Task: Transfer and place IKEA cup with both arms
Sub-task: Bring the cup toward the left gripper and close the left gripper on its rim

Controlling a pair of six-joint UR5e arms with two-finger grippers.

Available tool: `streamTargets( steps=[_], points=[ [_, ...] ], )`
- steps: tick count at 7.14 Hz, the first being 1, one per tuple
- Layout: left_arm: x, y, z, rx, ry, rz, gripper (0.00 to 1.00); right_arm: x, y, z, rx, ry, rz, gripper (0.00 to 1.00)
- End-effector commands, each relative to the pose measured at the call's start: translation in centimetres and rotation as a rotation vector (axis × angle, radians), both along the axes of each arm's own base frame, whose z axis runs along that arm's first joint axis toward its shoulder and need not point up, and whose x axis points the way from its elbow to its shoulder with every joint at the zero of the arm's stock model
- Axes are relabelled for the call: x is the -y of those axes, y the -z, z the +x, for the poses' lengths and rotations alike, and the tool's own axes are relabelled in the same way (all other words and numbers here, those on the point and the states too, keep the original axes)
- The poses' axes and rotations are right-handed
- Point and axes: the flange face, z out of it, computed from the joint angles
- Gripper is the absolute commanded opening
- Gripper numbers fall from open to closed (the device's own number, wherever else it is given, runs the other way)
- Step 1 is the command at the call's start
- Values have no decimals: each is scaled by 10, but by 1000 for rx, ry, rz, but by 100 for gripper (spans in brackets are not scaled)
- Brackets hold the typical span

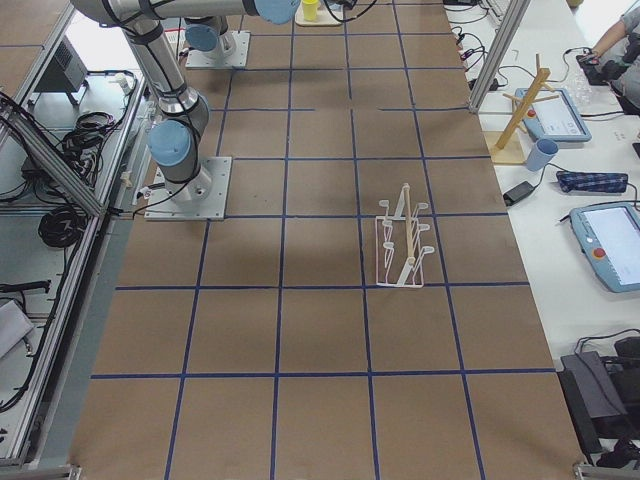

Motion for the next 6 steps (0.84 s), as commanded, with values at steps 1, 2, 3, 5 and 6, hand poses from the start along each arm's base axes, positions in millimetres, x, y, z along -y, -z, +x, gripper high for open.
streamTargets(
  steps=[1, 2, 3, 5, 6],
  points=[
    [-1, 2, -7, 0, 16, -19, 62, -3, -5, 1, 2, 0, -10, 68],
    [-1, 1, -7, 0, 16, -19, 56, -4, -4, 0, 0, 1, -7, 71],
    [-3, -2, -7, 1, 15, -22, 55, -5, -6, 1, 0, 1, -10, 72],
    [-3, -3, -7, 0, 15, -13, 43, -7, -5, -2, 2, 7, 22, 81],
    [-3, -3, -7, 0, 16, -8, 44, -11, -7, -1, 6, 8, 53, 92]
  ],
)
